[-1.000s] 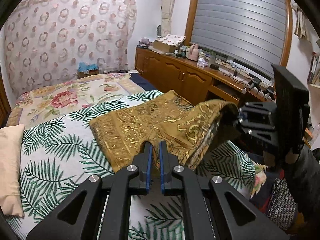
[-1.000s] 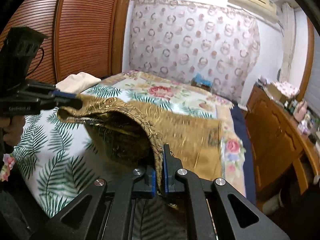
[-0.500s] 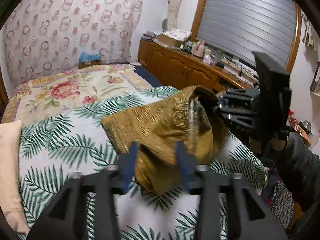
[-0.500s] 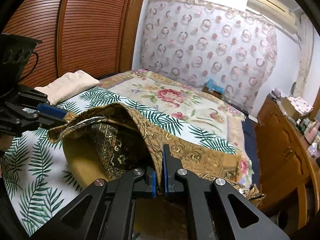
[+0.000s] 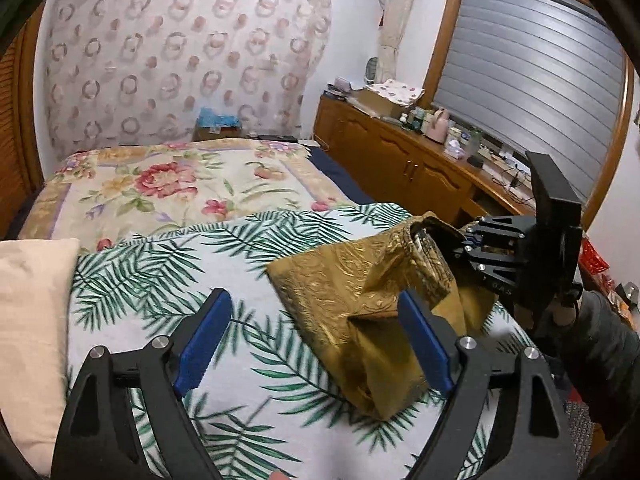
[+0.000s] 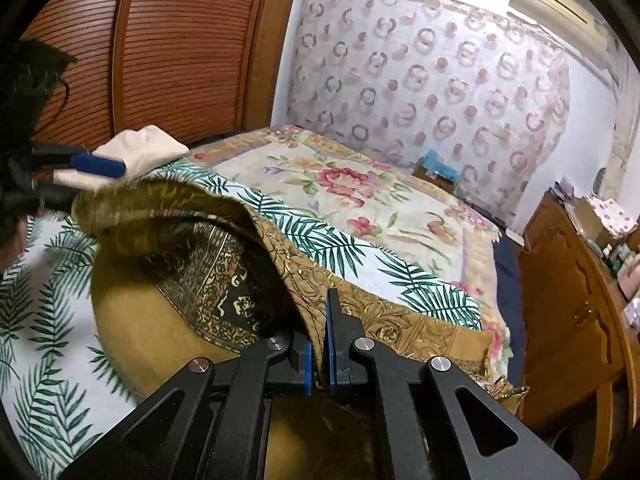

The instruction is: Fold small clothes

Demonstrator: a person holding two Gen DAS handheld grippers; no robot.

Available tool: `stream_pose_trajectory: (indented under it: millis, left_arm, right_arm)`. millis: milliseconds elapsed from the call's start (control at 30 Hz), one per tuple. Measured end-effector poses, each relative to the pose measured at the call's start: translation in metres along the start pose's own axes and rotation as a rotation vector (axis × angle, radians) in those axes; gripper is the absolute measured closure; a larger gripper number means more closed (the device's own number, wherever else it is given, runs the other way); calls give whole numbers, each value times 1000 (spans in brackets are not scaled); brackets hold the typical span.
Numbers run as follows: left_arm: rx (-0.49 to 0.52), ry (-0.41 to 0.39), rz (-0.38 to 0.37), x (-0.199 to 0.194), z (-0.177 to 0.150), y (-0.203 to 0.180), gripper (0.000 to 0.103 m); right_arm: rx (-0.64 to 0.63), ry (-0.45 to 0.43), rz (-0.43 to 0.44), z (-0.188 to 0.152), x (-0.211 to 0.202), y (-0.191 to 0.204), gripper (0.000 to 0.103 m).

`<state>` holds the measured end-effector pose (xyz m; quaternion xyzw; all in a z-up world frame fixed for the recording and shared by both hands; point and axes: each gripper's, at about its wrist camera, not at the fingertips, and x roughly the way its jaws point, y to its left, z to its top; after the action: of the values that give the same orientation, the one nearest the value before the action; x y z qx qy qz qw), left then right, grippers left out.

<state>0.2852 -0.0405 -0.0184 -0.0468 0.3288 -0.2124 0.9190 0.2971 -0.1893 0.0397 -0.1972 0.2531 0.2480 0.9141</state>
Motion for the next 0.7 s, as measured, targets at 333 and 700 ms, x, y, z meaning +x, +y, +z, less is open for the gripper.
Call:
stream_pose_trajectory:
  millis: [333, 700]
  left_arm:
    - [12, 52, 12, 20, -2, 2, 17]
    - [75, 160, 52, 71, -7, -13, 17]
  right_arm:
    - [-12, 42, 7, 26, 31, -12, 98]
    - [174, 66, 3, 60, 30, -66, 45]
